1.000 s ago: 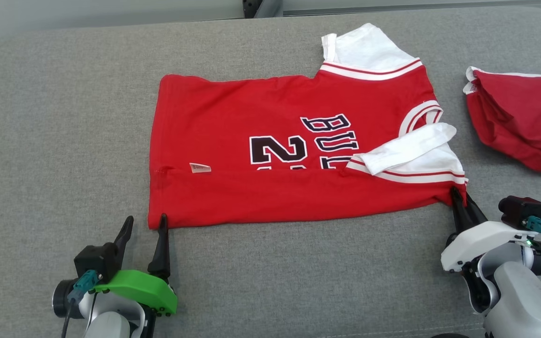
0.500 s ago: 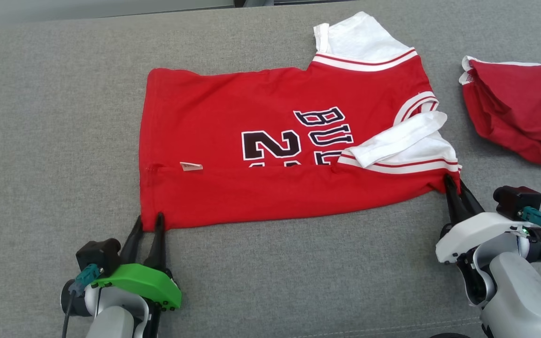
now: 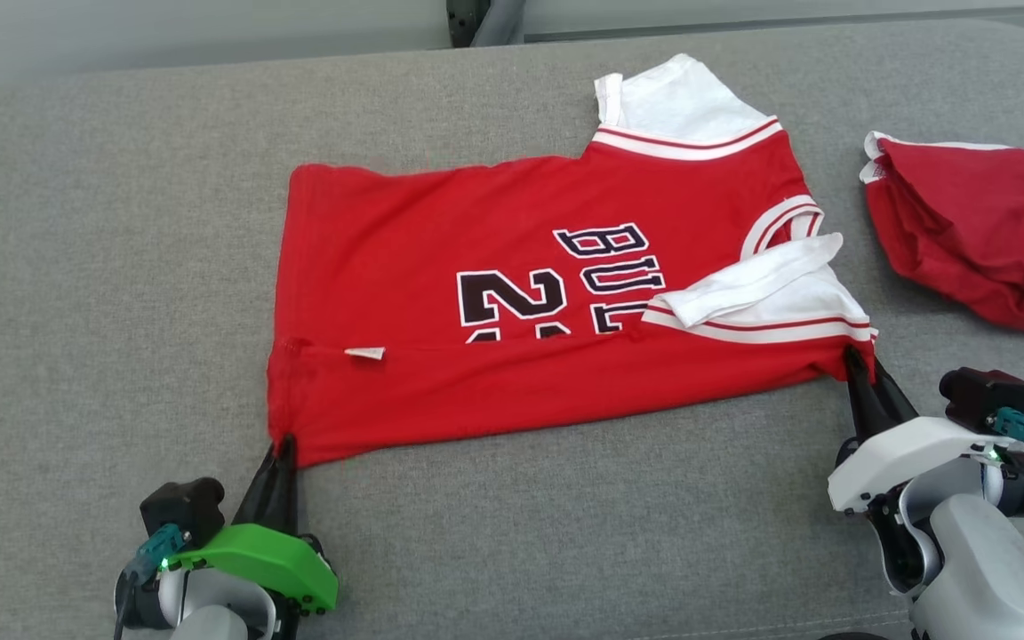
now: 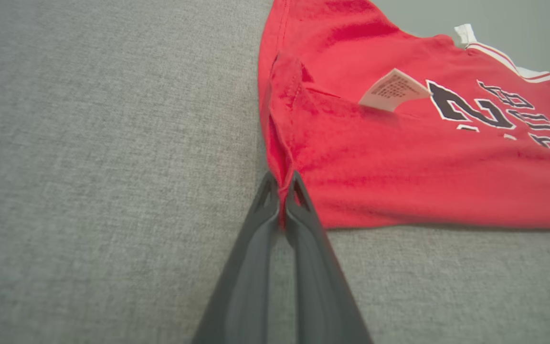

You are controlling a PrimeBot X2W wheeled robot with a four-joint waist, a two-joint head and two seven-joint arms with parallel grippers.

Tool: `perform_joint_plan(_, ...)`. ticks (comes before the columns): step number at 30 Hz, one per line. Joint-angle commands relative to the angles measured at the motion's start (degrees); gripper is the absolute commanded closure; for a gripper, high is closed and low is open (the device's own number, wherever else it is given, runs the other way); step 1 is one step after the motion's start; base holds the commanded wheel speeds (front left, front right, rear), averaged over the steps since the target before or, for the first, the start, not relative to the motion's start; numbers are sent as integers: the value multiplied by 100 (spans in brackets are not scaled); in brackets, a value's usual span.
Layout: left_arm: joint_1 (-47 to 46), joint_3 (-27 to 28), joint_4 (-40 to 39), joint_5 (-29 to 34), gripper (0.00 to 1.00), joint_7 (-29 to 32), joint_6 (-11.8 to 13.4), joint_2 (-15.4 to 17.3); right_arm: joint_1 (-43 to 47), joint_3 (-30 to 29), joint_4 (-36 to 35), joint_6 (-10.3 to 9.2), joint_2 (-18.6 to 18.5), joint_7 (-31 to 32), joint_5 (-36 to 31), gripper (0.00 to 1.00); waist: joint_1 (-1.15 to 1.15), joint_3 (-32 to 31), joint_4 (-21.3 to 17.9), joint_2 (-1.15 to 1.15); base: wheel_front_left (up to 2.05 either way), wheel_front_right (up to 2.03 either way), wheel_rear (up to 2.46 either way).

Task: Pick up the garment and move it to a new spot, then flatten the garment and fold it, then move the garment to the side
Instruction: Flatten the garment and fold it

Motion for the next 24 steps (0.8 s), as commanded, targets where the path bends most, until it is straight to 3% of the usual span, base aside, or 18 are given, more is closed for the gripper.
perform_joint_plan(1,122,37,30,20,100,7,11,105,111,-32,20,-11,-7,-11,37,100,0,-223,-7,0,0,0,0)
perform_joint_plan(12,809,124,246,118,100,7,12,208,861,140,81,-12,-6,-11,299,100,0,-1085,-8,0,0,0,0)
perform_joint_plan(20,1054,75,266,228,100,7,12,128,1221,390,65,-12,-50,-11,493,100,0,-1097,87,0,0,0,0)
perform_joint_plan(21,1025,59,261,226,100,7,12,109,1208,410,87,-12,-49,-11,518,65,0,-1057,102,0,0,0,0)
perform_joint_plan(22,982,53,252,234,87,7,12,95,1170,440,104,-11,-42,-11,527,27,0,-1014,111,0,0,0,0)
perform_joint_plan(23,935,41,239,230,70,7,12,84,1124,472,117,-11,-28,-11,541,2,0,-978,119,0,0,0,0)
perform_joint_plan(24,897,17,227,221,62,7,11,74,1079,486,132,-10,-21,-11,553,0,0,-942,124,0,0,0,0)
